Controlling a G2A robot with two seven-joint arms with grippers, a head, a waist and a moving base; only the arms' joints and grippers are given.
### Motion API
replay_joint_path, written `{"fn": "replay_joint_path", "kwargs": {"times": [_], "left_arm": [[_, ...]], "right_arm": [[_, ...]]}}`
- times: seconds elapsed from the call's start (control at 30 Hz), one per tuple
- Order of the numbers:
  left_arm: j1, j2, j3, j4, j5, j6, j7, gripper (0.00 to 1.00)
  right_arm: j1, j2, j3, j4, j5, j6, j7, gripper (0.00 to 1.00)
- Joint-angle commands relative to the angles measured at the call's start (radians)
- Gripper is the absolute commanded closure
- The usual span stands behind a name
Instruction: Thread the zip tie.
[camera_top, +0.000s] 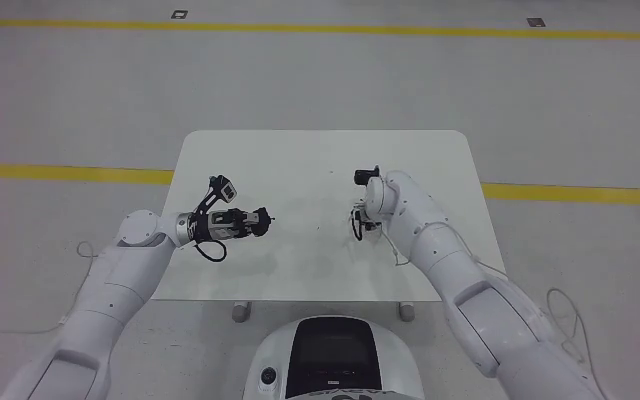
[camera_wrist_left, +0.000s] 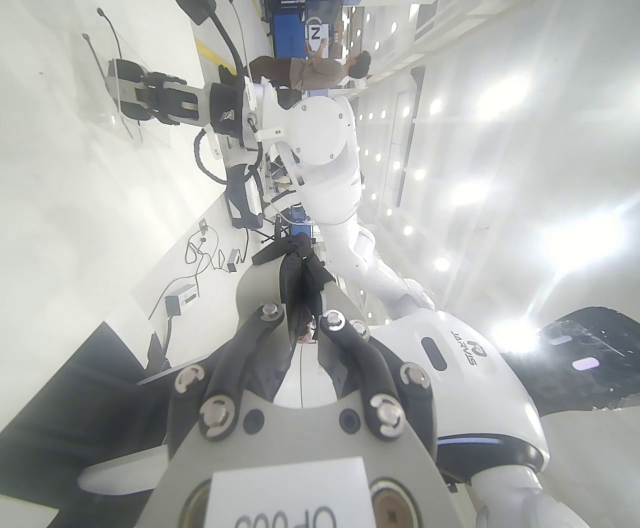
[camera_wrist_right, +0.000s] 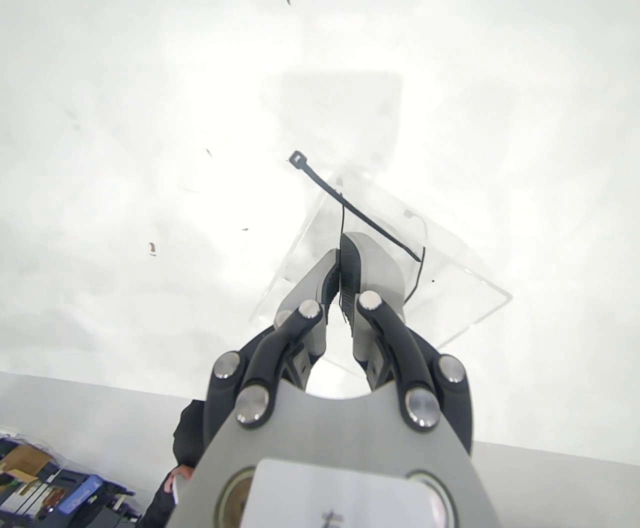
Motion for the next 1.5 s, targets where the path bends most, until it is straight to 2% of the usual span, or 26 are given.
{"fn": "replay_joint_path", "kwargs": {"times": [0.0, 0.3, 0.47, 0.73, 0.87, 1.0, 1.3, 1.4, 1.47], "left_arm": [[0.0, 0.0, 0.0, 0.0, 0.0, 0.0, 0.0, 1.0], [0.0, 0.0, 0.0, 0.0, 0.0, 0.0, 0.0, 1.0], [0.0, 0.0, 0.0, 0.0, 0.0, 0.0, 0.0, 1.0], [0.0, 0.0, 0.0, 0.0, 0.0, 0.0, 0.0, 1.0], [0.0, 0.0, 0.0, 0.0, 0.0, 0.0, 0.0, 1.0], [0.0, 0.0, 0.0, 0.0, 0.0, 0.0, 0.0, 1.0], [0.0, 0.0, 0.0, 0.0, 0.0, 0.0, 0.0, 1.0], [0.0, 0.0, 0.0, 0.0, 0.0, 0.0, 0.0, 1.0], [0.0, 0.0, 0.0, 0.0, 0.0, 0.0, 0.0, 1.0]], "right_arm": [[-0.015, 0.012, 0.019, -0.036, 0.0, -0.019, 0.014, 1.0], [-0.127, 0.072, 0.112, -0.257, -0.033, -0.062, 0.104, 1.0], [-0.188, 0.094, 0.153, -0.368, -0.032, -0.094, 0.139, 1.0], [-0.273, 0.121, 0.212, -0.52, 0.021, -0.179, 0.148, 1.0], [-0.315, 0.128, 0.245, -0.586, 0.106, -0.225, 0.11, 1.0], [-0.367, 0.131, 0.279, -0.654, 0.216, -0.272, 0.023, 1.0], [-0.37, 0.132, 0.281, -0.657, 0.22, -0.274, 0.02, 1.0], [-0.399, 0.128, 0.311, -0.683, 0.297, -0.257, -0.134, 1.0], [-0.426, 0.125, 0.317, -0.724, 0.348, -0.28, -0.243, 1.0]]}}
